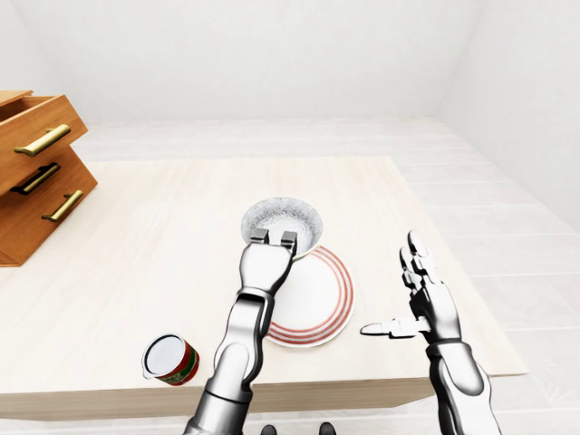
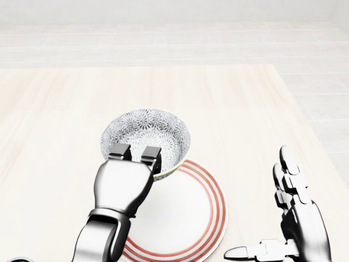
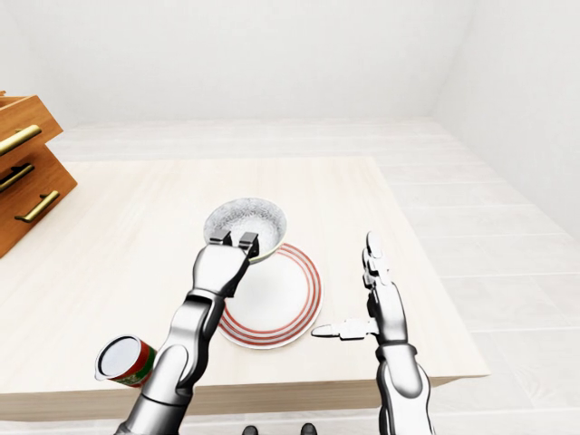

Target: Put the bowl on the plate.

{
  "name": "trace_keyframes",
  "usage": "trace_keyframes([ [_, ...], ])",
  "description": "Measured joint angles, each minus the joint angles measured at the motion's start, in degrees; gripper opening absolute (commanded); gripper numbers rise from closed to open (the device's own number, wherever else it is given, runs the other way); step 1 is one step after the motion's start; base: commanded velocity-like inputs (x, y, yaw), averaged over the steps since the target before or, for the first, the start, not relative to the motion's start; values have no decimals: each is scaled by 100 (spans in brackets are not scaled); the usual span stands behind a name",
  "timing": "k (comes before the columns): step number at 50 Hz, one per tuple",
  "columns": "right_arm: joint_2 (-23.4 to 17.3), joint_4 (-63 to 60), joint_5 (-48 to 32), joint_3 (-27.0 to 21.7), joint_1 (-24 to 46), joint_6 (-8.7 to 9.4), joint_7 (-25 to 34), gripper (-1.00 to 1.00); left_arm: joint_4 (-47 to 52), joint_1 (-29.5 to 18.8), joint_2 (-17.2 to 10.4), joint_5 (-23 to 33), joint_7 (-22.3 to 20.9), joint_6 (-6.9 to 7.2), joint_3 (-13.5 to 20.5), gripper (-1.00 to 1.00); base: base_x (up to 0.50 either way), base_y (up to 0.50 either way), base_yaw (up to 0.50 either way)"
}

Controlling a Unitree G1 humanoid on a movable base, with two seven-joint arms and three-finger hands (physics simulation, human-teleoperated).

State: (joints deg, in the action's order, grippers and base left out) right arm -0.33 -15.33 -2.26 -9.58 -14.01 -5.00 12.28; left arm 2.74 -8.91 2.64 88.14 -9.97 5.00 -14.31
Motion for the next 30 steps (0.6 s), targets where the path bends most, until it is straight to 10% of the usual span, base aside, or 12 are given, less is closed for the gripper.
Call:
trace_keyframes([
  [30,-89,378,58,-30,179,0,-76,100,286,642,105,167,227,0,-531,-100,0,0,0],
])
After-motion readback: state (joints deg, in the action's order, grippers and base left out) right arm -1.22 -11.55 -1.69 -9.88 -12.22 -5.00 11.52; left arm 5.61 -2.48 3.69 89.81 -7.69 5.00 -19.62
